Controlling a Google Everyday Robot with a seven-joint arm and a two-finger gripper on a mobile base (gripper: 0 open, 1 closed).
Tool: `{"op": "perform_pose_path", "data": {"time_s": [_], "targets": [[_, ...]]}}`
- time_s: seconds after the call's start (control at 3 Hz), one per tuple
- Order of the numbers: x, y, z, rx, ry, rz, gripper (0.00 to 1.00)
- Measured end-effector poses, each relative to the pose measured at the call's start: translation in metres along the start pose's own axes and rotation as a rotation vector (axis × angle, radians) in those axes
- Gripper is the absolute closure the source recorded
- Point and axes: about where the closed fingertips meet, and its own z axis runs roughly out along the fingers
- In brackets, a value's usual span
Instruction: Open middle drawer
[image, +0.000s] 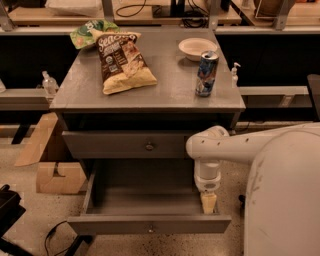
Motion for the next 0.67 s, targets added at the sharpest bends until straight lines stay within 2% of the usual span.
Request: {"op": "perform_pose_path", "data": {"time_s": [0.33,0.67], "targets": [[0.004,-0.021,-0.004,0.09,-0.068,0.0,0.66],[0.005,-0.043,0.002,0.198,-0.184,-0.007,0.89]]}}
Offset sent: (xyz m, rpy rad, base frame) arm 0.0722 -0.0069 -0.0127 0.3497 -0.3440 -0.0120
